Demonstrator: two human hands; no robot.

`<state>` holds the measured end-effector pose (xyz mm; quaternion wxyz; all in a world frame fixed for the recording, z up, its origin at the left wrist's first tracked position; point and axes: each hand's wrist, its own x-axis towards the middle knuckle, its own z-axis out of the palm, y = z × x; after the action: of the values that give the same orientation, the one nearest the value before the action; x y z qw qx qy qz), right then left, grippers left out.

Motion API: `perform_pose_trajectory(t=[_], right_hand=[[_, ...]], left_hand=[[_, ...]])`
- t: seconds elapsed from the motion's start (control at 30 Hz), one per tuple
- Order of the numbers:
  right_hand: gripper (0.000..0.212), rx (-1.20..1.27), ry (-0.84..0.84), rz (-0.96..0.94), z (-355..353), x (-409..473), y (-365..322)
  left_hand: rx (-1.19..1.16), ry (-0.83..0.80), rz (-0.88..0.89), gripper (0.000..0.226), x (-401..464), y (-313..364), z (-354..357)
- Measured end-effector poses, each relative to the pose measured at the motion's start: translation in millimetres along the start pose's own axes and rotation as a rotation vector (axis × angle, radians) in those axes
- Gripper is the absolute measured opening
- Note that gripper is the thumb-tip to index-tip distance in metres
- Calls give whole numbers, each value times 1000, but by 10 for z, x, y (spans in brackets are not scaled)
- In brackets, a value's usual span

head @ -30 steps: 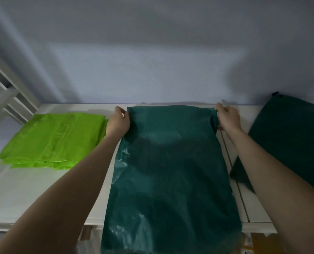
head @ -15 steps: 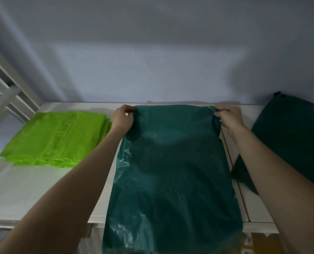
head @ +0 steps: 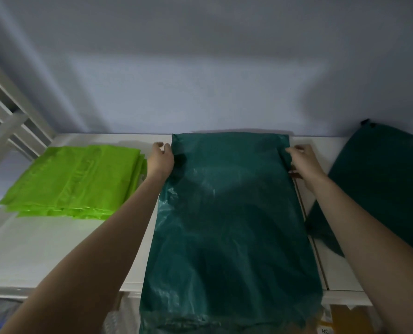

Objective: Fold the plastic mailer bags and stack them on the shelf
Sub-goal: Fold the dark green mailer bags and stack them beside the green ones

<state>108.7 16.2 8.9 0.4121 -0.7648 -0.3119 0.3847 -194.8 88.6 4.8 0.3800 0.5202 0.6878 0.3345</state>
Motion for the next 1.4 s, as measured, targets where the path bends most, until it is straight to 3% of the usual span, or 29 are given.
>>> perform_pose_trajectory(t=[0.13, 0.27, 0.47, 0.63, 0.7, 0.8, 0.9, 1.1, 1.27, 1.4], right_hand=[[35, -98, -54, 3, -12, -71, 110], [22, -177, 51, -140, 45, -71, 179], [33, -298, 145, -285, 44, -91, 211], [45, -272, 146, -271, 3, -173, 269], [37, -175, 139, -245, -3, -190, 315], [25, 11, 117, -217, 0, -253, 369], [15, -16, 114, -293, 32, -315, 406], [24, -37, 142, -303, 72, -337, 407], [32, -51, 139, -272, 85, -333, 388], [36, -103, 164, -279, 112, -342, 383]], left_hand=[[98, -22, -38, 29, -22, -88, 3], [64, 21, -67, 30, -23, -92, 13], [54, 65, -6, 25, -15, -81, 6], [92, 32, -41, 38, -87, -130, -32], [22, 12, -42, 42, -139, -180, -47], [-40, -13, 64, 29, -177, -249, -45], [-54, 4, 124, 13, -191, -262, -38], [-90, 85, 135, 13, -172, -302, -49], [-30, -51, 140, 41, -110, -314, -54], [-26, -105, 117, 50, -59, -247, -77]])
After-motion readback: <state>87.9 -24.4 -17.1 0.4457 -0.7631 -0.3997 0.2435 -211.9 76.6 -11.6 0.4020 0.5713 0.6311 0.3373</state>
